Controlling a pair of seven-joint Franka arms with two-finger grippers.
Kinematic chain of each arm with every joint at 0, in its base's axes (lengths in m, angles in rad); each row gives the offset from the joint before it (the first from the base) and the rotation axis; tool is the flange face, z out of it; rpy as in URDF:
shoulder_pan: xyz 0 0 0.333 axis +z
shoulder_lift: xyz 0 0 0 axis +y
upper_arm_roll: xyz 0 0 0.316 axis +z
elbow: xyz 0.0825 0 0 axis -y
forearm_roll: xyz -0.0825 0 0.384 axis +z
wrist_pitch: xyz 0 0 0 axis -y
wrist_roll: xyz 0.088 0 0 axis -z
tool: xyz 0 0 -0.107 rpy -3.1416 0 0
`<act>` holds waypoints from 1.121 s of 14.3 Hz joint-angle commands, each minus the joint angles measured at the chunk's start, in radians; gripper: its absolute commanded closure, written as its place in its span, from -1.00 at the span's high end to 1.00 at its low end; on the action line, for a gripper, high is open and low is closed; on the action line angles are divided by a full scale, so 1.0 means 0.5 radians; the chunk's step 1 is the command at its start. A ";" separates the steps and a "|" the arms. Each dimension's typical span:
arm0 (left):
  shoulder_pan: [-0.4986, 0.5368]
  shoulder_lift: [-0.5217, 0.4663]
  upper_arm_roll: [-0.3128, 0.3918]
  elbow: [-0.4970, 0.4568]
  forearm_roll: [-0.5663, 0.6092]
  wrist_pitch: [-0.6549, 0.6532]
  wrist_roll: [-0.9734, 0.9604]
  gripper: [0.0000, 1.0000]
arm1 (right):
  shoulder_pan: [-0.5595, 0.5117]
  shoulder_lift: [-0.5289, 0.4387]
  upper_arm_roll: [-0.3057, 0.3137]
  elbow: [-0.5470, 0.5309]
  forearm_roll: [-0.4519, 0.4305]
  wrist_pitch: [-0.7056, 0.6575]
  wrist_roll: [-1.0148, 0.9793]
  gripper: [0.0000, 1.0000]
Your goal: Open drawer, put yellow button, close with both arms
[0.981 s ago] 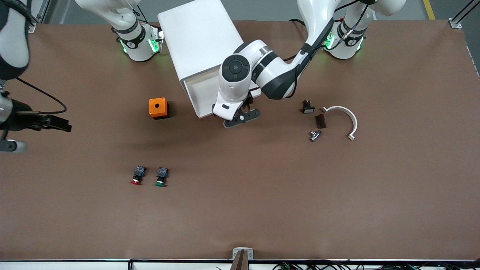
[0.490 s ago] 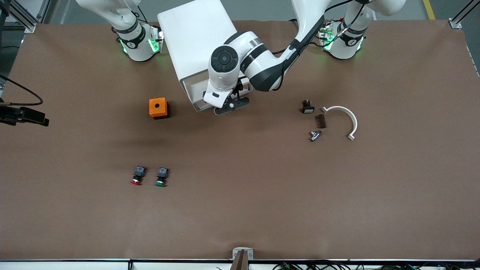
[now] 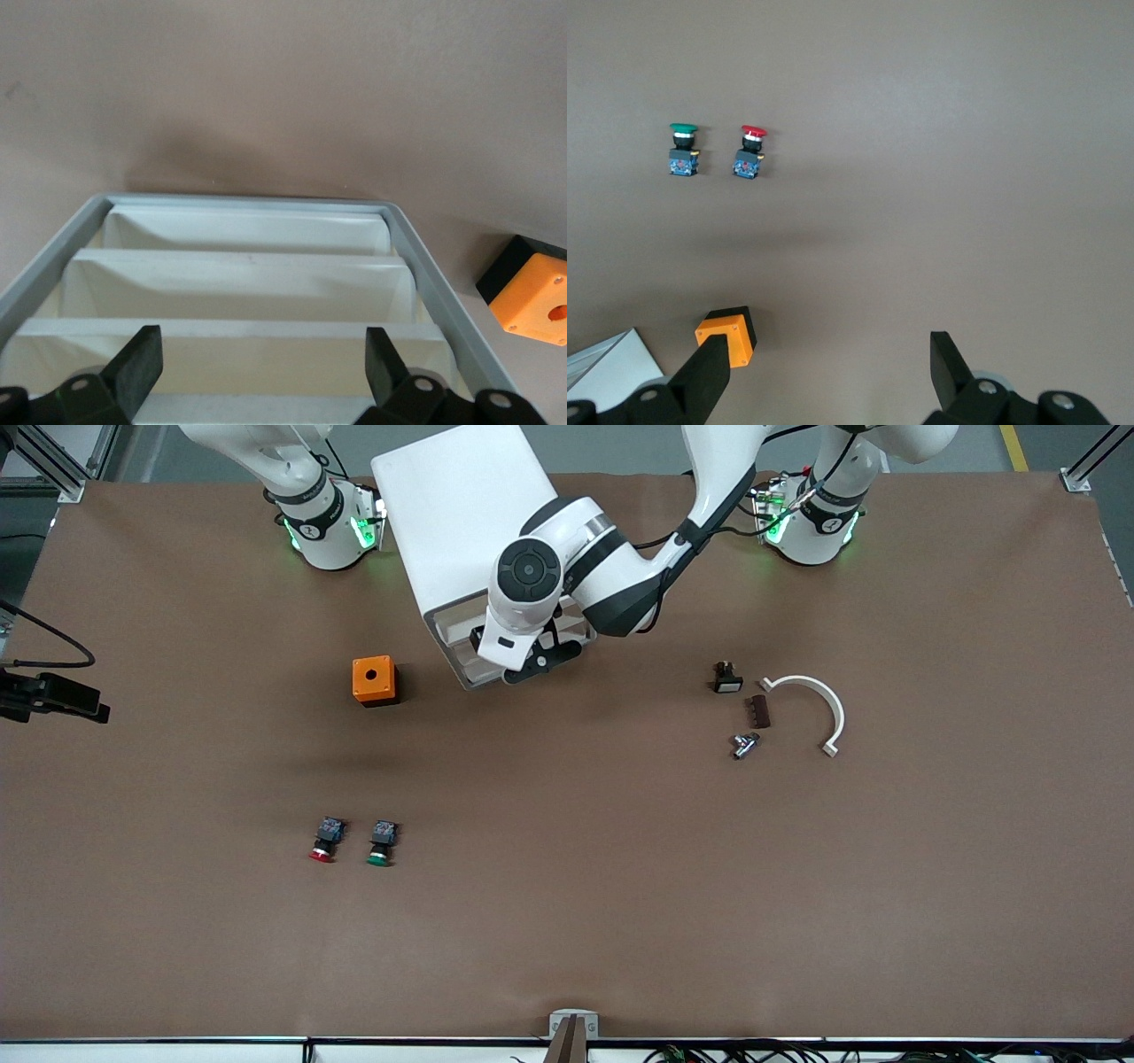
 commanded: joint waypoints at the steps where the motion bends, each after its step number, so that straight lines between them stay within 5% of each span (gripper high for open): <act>1: -0.029 0.017 -0.005 -0.006 -0.142 0.001 -0.064 0.99 | -0.036 -0.112 0.014 -0.029 0.052 -0.056 0.022 1.00; 9: -0.060 0.051 -0.005 -0.030 -0.231 0.001 -0.080 0.99 | -0.006 -0.578 0.054 -0.391 0.019 -0.038 0.022 1.00; 16: 0.022 0.005 0.022 -0.012 -0.188 0.004 -0.043 0.99 | 0.001 -0.695 0.088 -0.557 -0.006 0.017 0.028 1.00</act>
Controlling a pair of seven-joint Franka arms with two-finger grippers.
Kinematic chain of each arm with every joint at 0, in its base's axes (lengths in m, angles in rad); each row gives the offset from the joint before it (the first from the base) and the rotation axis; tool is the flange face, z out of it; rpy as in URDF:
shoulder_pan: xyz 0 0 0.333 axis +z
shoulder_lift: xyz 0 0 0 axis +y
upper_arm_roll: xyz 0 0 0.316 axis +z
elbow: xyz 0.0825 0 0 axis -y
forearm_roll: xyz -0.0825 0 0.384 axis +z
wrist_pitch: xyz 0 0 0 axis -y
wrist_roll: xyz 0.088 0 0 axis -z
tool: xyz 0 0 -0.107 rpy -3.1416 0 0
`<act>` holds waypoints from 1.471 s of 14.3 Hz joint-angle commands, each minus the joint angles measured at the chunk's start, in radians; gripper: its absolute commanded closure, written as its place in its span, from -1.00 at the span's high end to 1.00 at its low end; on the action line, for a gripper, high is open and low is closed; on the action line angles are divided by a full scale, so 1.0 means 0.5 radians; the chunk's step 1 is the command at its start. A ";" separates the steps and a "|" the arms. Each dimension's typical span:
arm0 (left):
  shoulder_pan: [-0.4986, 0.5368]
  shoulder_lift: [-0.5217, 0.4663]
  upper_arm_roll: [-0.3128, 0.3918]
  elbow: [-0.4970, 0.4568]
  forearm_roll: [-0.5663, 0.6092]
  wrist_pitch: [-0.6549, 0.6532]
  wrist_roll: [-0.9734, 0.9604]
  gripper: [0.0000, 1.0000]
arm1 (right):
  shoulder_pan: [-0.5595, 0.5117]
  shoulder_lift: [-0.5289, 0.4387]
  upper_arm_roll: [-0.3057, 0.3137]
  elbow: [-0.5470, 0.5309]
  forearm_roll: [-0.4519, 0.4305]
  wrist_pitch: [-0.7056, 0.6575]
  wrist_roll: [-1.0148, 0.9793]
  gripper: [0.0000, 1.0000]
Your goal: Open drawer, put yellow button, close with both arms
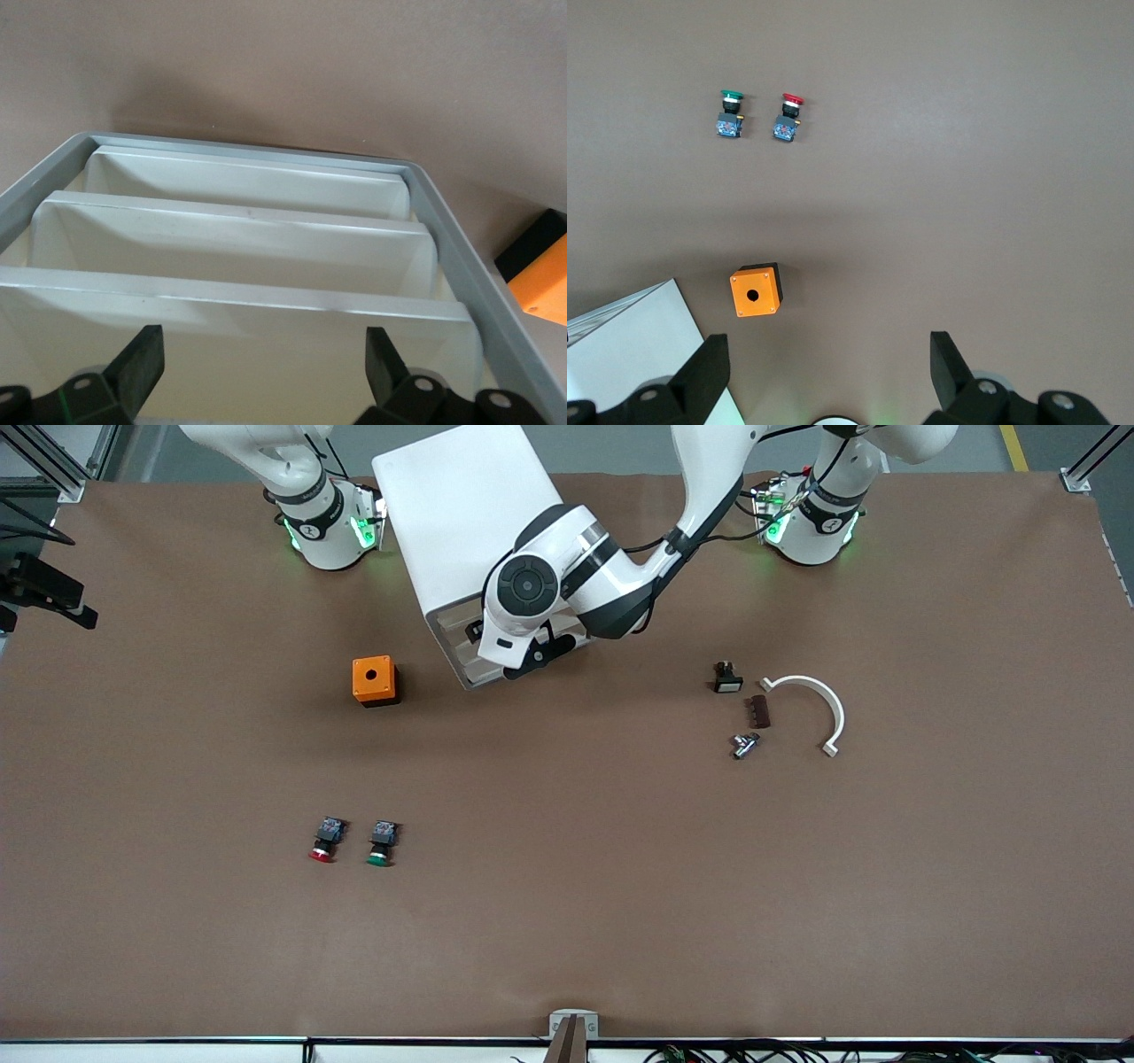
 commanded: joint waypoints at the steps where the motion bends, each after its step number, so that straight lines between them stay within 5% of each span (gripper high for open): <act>1: 0.073 -0.061 0.031 0.014 0.025 -0.004 -0.017 0.99 | -0.001 -0.113 0.013 -0.140 -0.017 0.053 0.027 1.00; 4: 0.266 -0.138 0.025 0.075 0.283 -0.004 -0.011 0.99 | -0.004 -0.137 0.013 -0.173 -0.035 0.074 0.021 1.00; 7: 0.514 -0.315 0.028 0.106 0.299 -0.022 0.150 0.99 | 0.005 -0.140 0.016 -0.177 -0.054 0.074 0.021 1.00; 11: 0.824 -0.579 0.025 0.103 0.537 -0.451 0.723 0.99 | 0.036 -0.144 0.016 -0.177 -0.072 0.071 0.021 1.00; 16: 1.336 -0.816 0.022 0.097 0.553 -0.810 1.506 0.99 | 0.036 -0.144 0.016 -0.177 -0.081 0.077 0.024 1.00; 21: 1.573 -0.874 0.016 0.069 0.556 -0.841 1.820 0.99 | 0.039 -0.140 0.016 -0.177 -0.078 0.108 0.024 1.00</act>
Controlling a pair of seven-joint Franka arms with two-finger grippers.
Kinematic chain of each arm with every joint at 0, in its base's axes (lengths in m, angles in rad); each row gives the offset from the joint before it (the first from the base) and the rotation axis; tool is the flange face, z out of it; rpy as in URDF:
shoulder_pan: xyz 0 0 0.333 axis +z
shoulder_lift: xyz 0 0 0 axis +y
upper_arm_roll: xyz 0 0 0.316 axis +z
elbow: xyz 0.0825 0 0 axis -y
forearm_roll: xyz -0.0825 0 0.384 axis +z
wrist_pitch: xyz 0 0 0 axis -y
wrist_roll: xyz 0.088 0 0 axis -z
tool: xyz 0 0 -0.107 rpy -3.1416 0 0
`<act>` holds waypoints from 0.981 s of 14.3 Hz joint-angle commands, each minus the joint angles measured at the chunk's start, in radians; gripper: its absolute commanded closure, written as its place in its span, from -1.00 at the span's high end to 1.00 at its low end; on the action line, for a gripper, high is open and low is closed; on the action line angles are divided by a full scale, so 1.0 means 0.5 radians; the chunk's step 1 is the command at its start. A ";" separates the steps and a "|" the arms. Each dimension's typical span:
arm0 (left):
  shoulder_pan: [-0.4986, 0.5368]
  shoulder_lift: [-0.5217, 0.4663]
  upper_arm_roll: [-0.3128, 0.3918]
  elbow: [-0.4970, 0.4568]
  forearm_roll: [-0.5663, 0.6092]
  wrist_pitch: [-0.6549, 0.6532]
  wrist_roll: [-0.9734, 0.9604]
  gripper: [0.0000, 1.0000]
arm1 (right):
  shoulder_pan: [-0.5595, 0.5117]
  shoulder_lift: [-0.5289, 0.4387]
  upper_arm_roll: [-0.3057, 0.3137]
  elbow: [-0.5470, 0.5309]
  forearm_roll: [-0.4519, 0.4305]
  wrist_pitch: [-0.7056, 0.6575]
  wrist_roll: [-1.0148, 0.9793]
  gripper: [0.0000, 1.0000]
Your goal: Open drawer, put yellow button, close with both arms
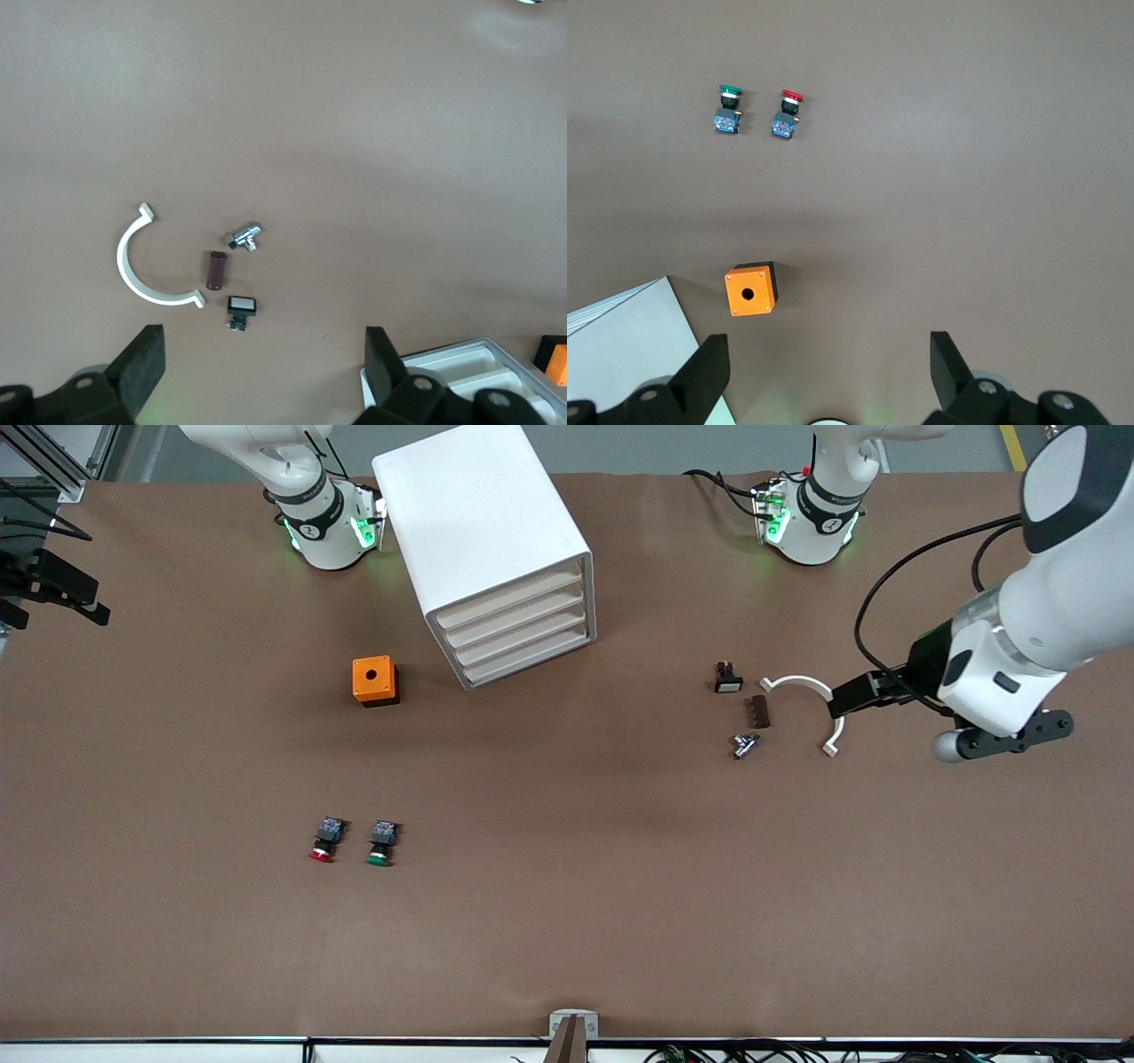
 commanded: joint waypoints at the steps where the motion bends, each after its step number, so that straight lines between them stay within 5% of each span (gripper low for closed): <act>1: 0.136 -0.083 -0.036 -0.075 0.033 -0.022 0.144 0.99 | 0.022 -0.060 -0.002 -0.060 -0.031 0.047 0.024 1.00; 3: 0.158 -0.150 0.025 -0.157 0.033 -0.059 0.370 0.99 | 0.022 -0.060 -0.002 -0.060 -0.025 0.051 0.024 1.00; 6: 0.066 -0.364 0.298 -0.485 0.033 -0.002 0.650 0.99 | 0.019 -0.057 -0.002 -0.057 -0.022 0.054 0.024 1.00; 11: 0.054 -0.699 0.314 -1.092 0.061 0.504 0.682 0.99 | 0.019 -0.057 -0.002 -0.060 -0.016 0.057 0.024 1.00; 14: 0.066 -0.687 0.299 -1.026 0.146 0.511 0.679 0.99 | 0.019 -0.057 -0.002 -0.060 -0.016 0.057 0.024 1.00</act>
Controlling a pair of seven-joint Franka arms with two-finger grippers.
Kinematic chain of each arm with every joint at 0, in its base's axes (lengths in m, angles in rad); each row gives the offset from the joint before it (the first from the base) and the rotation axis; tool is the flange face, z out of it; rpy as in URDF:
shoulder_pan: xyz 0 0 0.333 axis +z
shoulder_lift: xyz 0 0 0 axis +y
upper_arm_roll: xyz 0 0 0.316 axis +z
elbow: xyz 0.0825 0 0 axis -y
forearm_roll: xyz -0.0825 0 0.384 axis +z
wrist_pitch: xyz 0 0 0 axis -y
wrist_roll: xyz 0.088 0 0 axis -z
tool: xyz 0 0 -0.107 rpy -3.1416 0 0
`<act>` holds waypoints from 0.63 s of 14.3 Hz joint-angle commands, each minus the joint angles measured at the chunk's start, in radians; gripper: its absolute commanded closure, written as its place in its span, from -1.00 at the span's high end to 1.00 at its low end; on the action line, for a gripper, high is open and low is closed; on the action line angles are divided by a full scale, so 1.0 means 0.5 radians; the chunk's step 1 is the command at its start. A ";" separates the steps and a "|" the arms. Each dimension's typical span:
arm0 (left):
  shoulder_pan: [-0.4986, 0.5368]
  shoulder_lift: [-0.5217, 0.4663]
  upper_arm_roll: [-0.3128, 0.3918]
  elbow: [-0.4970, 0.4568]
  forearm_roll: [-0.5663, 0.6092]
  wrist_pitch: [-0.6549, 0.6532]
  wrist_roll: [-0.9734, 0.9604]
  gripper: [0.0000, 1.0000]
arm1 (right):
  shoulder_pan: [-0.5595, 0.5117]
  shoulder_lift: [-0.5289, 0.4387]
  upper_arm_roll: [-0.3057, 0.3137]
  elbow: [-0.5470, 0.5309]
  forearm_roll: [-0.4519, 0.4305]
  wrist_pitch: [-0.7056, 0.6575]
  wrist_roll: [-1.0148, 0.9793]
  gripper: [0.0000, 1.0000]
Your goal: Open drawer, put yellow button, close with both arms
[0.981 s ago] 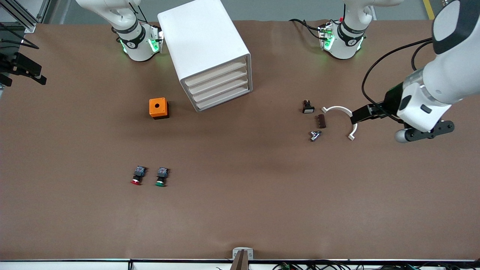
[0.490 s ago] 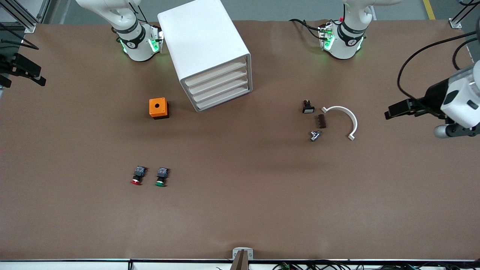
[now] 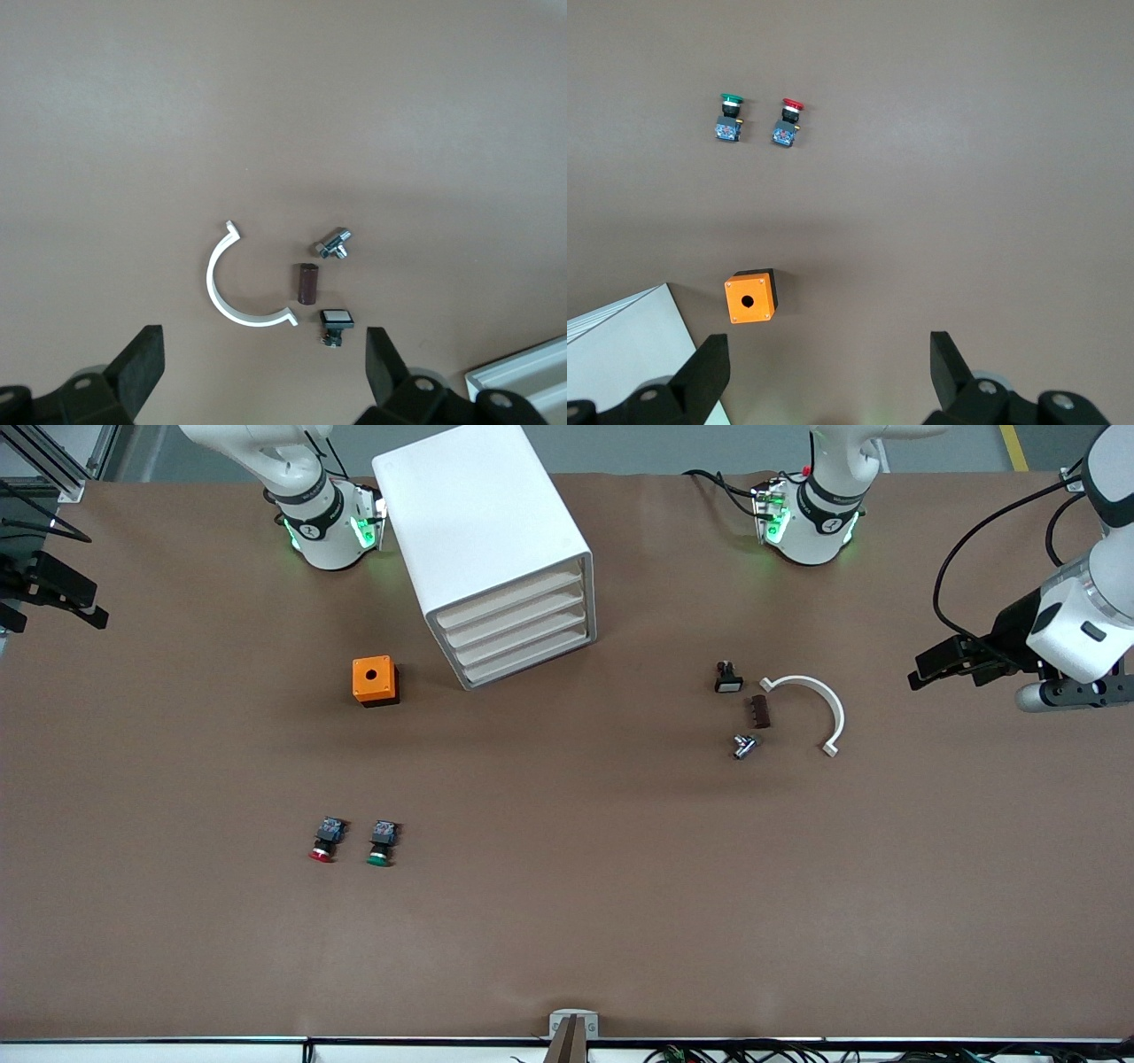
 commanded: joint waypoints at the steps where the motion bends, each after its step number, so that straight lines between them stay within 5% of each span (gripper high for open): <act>1: -0.015 -0.068 0.002 -0.002 0.111 0.047 0.013 0.99 | 0.019 -0.057 -0.004 -0.059 -0.019 0.023 0.024 1.00; 9: -0.034 0.153 -0.001 0.375 0.317 -0.032 0.007 0.99 | 0.003 -0.054 -0.013 -0.056 -0.019 0.014 0.003 1.00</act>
